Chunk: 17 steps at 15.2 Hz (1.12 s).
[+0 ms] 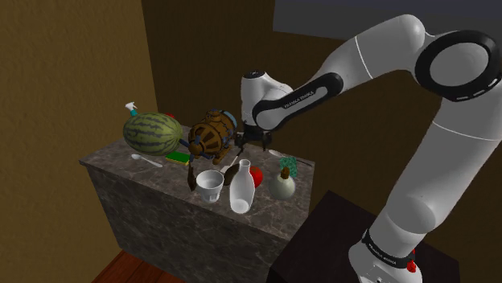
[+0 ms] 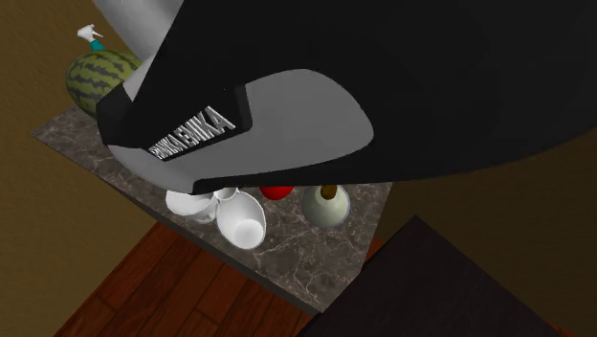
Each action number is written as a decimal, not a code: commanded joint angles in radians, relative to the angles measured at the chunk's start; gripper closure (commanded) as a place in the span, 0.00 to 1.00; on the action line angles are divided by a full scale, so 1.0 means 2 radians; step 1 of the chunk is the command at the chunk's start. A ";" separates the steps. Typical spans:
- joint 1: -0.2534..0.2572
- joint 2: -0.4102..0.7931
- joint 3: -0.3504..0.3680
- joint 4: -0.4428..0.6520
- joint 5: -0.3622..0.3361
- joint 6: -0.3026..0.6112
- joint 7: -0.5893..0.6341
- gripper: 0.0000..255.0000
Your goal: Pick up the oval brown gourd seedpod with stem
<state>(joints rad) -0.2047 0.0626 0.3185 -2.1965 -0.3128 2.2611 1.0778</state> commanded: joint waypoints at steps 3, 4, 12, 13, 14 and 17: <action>0.007 0.088 -0.012 0.061 -0.039 0.003 0.090 0.00; 0.010 0.109 -0.017 0.077 -0.046 0.002 0.108 0.00; 0.033 0.268 -0.064 0.223 -0.066 -0.013 0.223 0.00; 0.035 0.288 -0.069 0.243 -0.065 -0.016 0.234 0.00; 0.037 0.307 -0.075 0.264 -0.063 -0.020 0.244 0.00; 0.039 0.341 -0.083 0.296 -0.060 -0.022 0.260 0.00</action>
<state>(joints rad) -0.1272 0.7251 0.1568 -1.6208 -0.4340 2.2166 1.5876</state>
